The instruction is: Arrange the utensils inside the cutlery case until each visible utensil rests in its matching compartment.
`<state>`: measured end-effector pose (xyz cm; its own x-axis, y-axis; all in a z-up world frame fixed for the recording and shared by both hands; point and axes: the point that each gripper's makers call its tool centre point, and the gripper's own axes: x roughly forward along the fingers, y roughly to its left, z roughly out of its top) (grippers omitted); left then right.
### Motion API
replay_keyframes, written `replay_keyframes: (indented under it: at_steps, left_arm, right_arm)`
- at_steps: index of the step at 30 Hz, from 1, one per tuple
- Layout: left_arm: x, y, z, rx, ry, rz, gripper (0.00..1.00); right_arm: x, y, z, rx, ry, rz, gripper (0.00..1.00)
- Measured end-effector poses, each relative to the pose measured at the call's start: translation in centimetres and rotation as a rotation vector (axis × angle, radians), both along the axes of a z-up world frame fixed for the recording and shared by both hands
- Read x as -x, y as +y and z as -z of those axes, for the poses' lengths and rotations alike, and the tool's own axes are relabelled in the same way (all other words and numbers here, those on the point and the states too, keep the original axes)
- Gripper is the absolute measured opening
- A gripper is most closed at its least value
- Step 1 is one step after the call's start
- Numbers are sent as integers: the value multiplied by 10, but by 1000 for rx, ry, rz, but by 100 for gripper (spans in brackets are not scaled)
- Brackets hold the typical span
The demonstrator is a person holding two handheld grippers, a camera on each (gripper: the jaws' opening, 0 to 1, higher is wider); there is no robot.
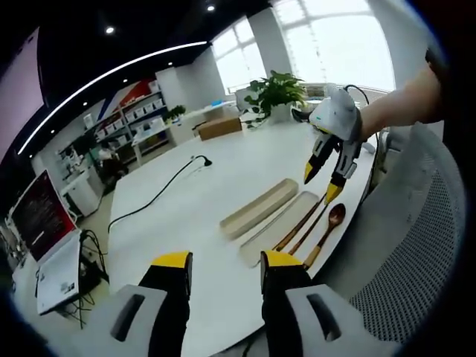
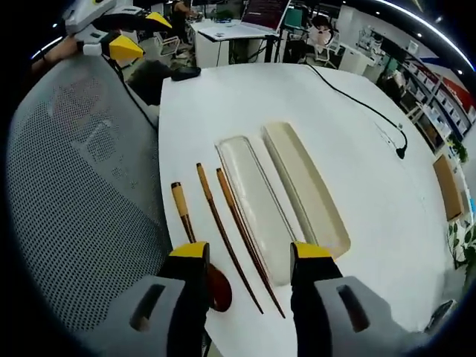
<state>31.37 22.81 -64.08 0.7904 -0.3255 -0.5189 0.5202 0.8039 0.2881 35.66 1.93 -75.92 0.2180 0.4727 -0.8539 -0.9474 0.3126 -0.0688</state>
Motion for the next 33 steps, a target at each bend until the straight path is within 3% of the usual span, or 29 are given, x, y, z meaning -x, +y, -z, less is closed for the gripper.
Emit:
replay_keyframes:
  at_steps: [13, 33]
  left_arm:
    - [0, 1, 1, -16, -1, 5, 35]
    - [0, 1, 2, -21, 4, 5, 34]
  right_arm:
    - [6, 7, 10, 32, 40, -51, 36]
    - [12, 17, 23, 79, 49, -129, 34]
